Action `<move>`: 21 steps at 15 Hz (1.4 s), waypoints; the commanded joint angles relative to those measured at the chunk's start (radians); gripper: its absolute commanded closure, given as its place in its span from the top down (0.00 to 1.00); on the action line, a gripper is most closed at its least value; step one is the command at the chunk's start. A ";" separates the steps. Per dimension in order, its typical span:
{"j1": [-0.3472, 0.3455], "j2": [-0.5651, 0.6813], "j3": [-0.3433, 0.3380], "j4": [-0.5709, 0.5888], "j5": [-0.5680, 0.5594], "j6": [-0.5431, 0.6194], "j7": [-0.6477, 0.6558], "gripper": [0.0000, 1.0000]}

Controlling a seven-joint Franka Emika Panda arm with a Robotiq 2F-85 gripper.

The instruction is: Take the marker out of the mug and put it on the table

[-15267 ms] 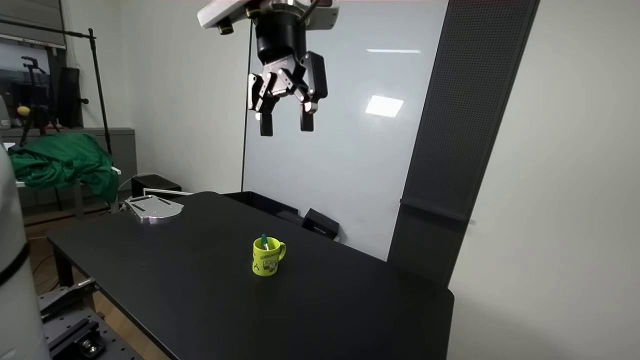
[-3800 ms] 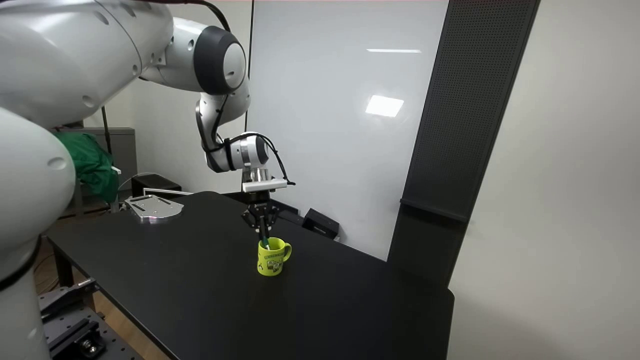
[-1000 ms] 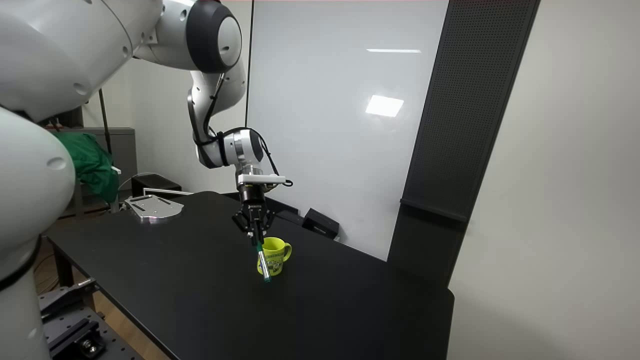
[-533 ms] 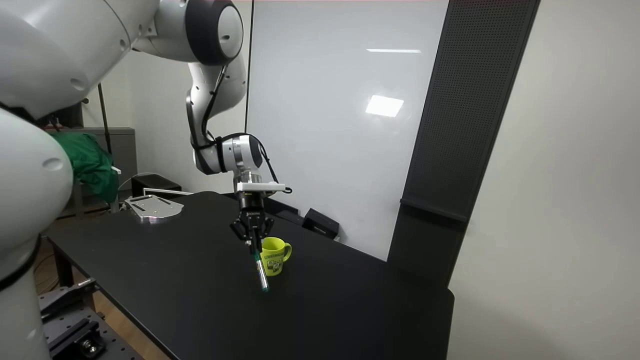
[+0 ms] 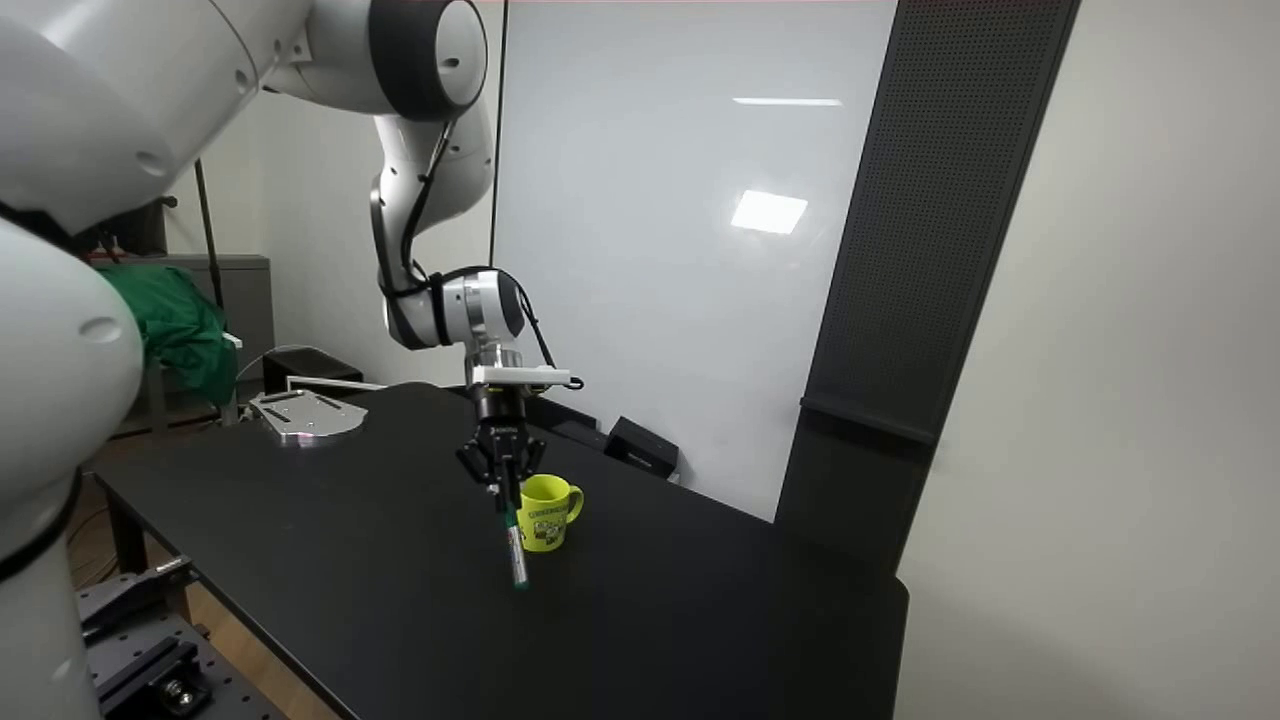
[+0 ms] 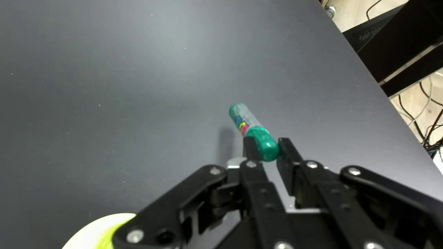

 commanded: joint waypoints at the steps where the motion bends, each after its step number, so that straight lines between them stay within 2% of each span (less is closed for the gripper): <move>1: -0.018 -0.044 0.013 -0.048 -0.008 0.022 0.004 0.48; 8: -0.019 -0.053 0.006 -0.073 -0.006 0.123 0.055 0.96; 10: -0.012 -0.052 -0.003 -0.080 0.011 0.169 0.128 1.00; 16: 0.009 -0.051 -0.032 -0.108 0.047 0.312 0.364 1.00; 20: 0.021 -0.052 -0.048 -0.125 0.055 0.368 0.437 1.00; 21: 0.012 -0.069 -0.047 -0.102 0.068 0.343 0.415 1.00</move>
